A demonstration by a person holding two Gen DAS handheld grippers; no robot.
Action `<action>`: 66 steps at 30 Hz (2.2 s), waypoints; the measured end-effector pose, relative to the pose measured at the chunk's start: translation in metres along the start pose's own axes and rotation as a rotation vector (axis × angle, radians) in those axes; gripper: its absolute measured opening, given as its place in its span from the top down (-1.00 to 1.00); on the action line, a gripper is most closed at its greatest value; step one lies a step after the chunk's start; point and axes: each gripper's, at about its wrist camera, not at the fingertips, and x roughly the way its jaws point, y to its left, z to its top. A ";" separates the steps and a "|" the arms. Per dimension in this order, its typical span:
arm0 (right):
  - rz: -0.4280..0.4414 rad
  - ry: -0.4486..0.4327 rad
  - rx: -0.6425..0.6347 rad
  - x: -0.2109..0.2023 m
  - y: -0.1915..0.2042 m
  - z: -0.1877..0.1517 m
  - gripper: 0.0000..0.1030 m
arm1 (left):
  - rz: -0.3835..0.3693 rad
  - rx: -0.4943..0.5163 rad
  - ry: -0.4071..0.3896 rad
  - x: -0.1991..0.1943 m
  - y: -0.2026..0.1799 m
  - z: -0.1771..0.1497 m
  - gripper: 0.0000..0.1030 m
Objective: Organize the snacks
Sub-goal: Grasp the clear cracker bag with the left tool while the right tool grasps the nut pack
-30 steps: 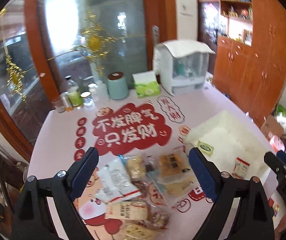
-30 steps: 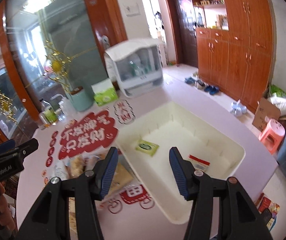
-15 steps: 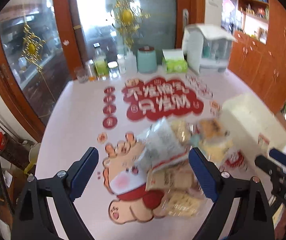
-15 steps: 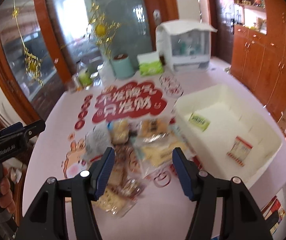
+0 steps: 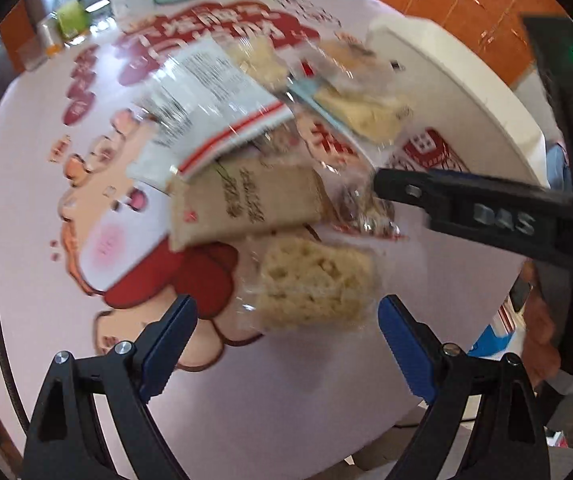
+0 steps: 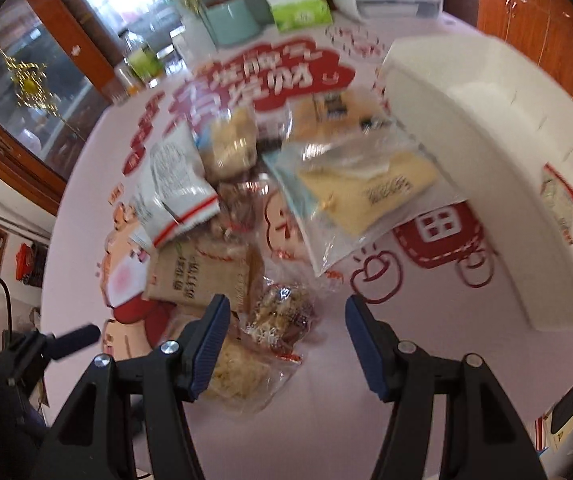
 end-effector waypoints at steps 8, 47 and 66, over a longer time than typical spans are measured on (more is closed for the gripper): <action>0.025 0.155 0.042 0.048 -0.004 -0.002 -0.16 | -0.027 -0.012 0.059 0.032 -0.011 -0.001 -0.77; 0.020 0.163 -0.038 0.018 -0.050 -0.029 0.08 | 0.108 -0.017 0.076 0.054 -0.046 0.001 -0.63; 0.124 0.007 -0.099 -0.061 -0.068 -0.019 0.08 | 0.197 -0.039 -0.171 -0.063 -0.092 0.075 -0.59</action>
